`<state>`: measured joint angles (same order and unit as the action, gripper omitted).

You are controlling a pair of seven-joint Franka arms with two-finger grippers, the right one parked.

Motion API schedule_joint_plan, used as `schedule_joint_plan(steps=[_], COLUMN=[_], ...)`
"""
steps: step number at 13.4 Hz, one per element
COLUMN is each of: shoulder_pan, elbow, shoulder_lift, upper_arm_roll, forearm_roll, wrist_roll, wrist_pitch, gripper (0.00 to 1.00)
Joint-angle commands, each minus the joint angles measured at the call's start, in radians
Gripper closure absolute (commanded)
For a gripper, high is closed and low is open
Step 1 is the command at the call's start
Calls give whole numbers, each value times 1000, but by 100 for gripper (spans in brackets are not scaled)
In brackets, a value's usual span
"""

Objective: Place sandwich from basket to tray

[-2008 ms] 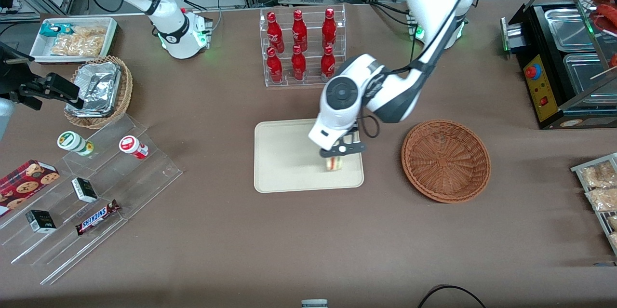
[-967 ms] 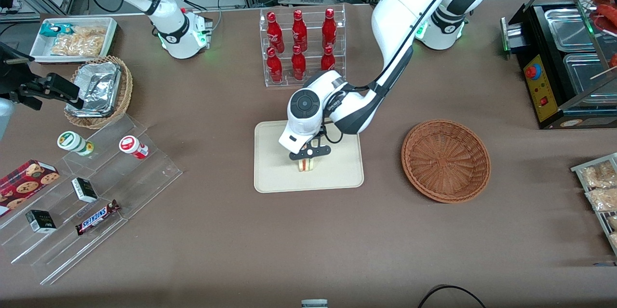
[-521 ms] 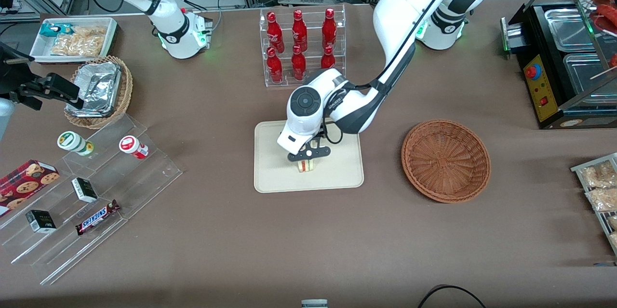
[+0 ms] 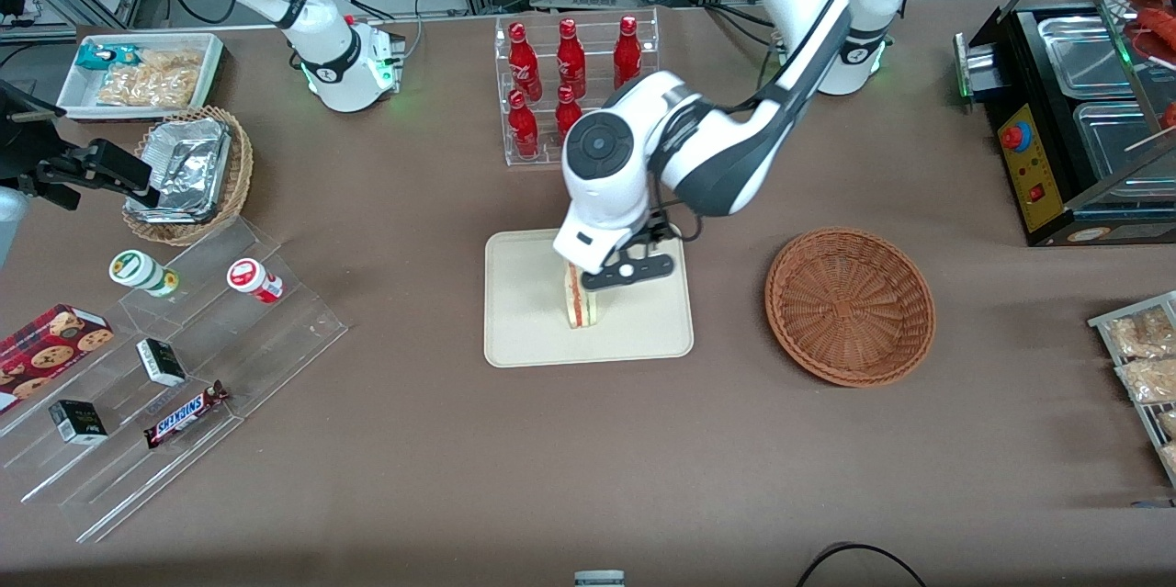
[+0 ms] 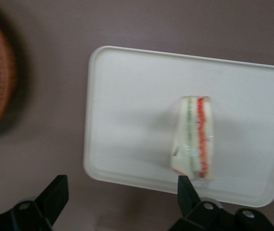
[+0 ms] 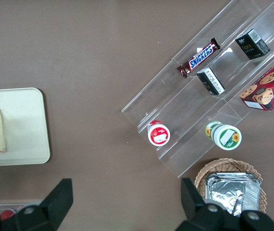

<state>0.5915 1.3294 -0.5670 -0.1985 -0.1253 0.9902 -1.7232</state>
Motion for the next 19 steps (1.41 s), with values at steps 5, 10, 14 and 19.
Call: schedule_joint_plan(steps=[5,10,14,19], shoulder_pan=[-114,-246,-373,-535], elbow=[178,339,450,445], shoulder_lift=[166,308,438,536], upper_arm_roll=[2,2,2,-4], forearm_roll=[-27,-17,-7,84], wrist_roll=[-25,-224,-402,-697], wrist_pitch=[62,40,50,187], gripper=[0,0,0,0])
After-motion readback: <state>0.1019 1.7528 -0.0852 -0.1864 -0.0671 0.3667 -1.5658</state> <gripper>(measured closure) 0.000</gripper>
